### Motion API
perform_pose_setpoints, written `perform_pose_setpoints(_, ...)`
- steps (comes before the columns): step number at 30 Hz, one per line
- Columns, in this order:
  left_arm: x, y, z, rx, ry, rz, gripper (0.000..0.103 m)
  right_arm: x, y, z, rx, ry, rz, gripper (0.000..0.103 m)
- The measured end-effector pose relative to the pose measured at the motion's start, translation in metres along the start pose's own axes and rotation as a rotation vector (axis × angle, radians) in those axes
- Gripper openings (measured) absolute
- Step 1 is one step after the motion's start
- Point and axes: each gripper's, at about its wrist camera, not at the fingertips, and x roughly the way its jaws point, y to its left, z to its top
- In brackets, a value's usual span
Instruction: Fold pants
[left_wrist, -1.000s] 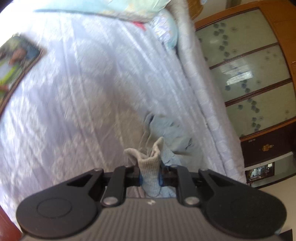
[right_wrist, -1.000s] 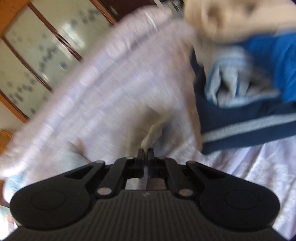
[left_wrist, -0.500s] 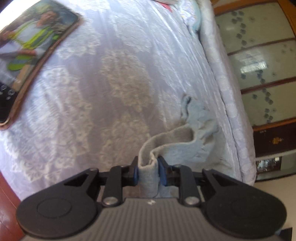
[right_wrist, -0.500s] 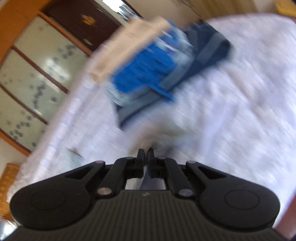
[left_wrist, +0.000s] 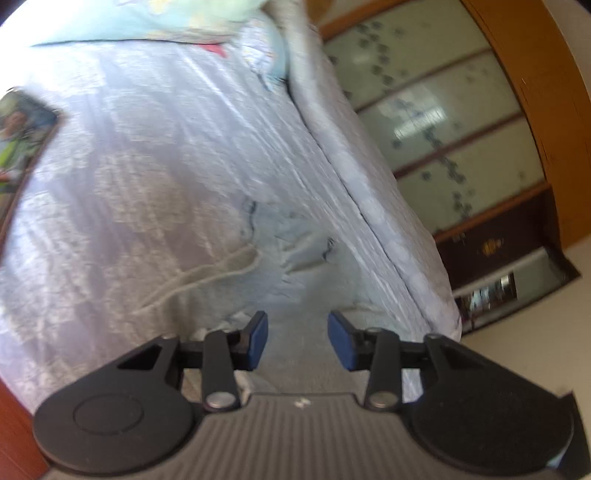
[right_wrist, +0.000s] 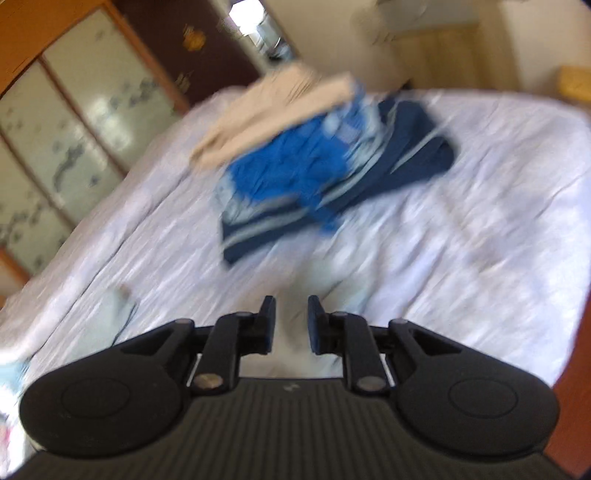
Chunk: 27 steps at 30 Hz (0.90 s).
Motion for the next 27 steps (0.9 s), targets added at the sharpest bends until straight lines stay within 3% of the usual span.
perform_pose_setpoints(3,0.028,0.0,-0.009,0.028,0.085,0.093,0.042,0.026,-0.01,-0.009,0.009,0.133,-0.141,0.022)
perform_pose_setpoints(4,0.035,0.005,-0.008,0.016,0.107,0.122,0.04,0.03,-0.021,-0.011,0.06,0.15,-0.194,0.017)
perform_pose_setpoints(6,0.038,0.01,0.008,-0.019,0.091,0.112,0.04,0.018,-0.03,-0.009,0.155,0.105,-0.177,0.022)
perform_pose_setpoints(7,0.038,0.011,0.021,-0.039,0.065,0.1,0.04,0.013,-0.024,-0.004,0.12,0.079,-0.192,0.022)
perform_pose_setpoints(9,0.042,0.01,0.052,-0.06,0.009,0.094,0.044,0.007,-0.001,0.012,0.018,0.029,-0.134,0.023)
perform_pose_setpoints(11,0.061,0.007,0.082,-0.064,-0.019,0.113,0.058,0.007,0.023,0.03,-0.012,0.014,-0.039,0.023)
perform_pose_setpoints(14,0.107,0.004,0.109,-0.052,0.004,0.164,0.068,0.03,0.067,0.055,-0.014,0.039,0.154,0.028)
perform_pose_setpoints(17,0.157,0.002,0.116,-0.034,0.021,0.224,0.08,0.072,0.109,0.064,0.016,0.104,0.296,0.041)
perform_pose_setpoints(20,0.192,0.003,0.115,-0.07,0.054,0.175,0.086,0.128,0.151,0.059,0.003,0.195,0.322,0.041)
perform_pose_setpoints(23,0.219,-0.005,0.11,-0.014,0.085,0.217,0.09,0.182,0.185,0.044,-0.01,0.288,0.312,0.041)
perform_pose_setpoints(24,0.226,-0.007,0.109,0.014,0.09,0.24,0.089,0.197,0.194,0.038,-0.014,0.315,0.308,0.041)
perform_pose_setpoints(27,0.238,-0.01,0.107,0.066,0.088,0.29,0.07,0.235,0.211,0.022,0.017,0.373,0.311,0.041)
